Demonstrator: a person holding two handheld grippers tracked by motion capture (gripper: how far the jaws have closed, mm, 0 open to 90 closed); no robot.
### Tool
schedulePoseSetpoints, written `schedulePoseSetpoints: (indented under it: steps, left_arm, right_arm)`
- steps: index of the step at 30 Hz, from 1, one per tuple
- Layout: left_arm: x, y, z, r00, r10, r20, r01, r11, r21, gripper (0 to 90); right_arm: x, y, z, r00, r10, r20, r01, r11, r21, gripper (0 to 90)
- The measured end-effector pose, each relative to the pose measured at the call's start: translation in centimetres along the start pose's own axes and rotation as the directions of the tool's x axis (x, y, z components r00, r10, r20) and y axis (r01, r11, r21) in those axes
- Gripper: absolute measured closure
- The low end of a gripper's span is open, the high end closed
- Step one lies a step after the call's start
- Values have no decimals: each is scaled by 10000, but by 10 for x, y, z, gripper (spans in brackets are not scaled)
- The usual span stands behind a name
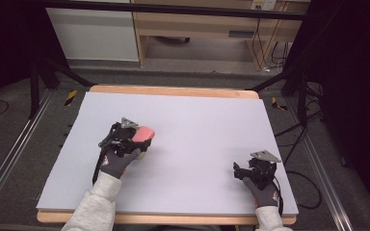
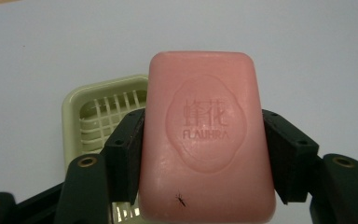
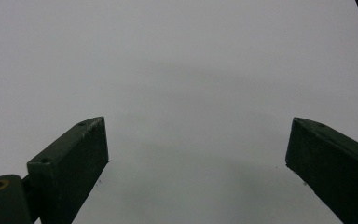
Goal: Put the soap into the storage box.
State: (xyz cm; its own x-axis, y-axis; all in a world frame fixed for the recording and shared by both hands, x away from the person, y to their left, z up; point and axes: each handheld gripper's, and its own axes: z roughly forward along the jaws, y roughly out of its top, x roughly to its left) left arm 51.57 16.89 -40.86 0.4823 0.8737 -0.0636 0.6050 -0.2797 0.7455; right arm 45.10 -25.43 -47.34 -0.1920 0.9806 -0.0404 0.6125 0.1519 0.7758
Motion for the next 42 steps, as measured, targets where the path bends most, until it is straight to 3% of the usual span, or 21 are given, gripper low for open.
schedulePoseSetpoints:
  steps: [32, 42]
  left_arm:
    - [30, -5, 17, 9954, -595, -745, 603, 9981, 92, 372]
    - [33, -9, 27, 9946, -529, -889, 567, 9976, 408, 373]
  right_arm:
    - [0, 0, 0, 10000, -65, 3, 65, 10000, -5, 60]
    - [0, 0, 0, 10000, -68, 5, 68, 10000, -5, 60]
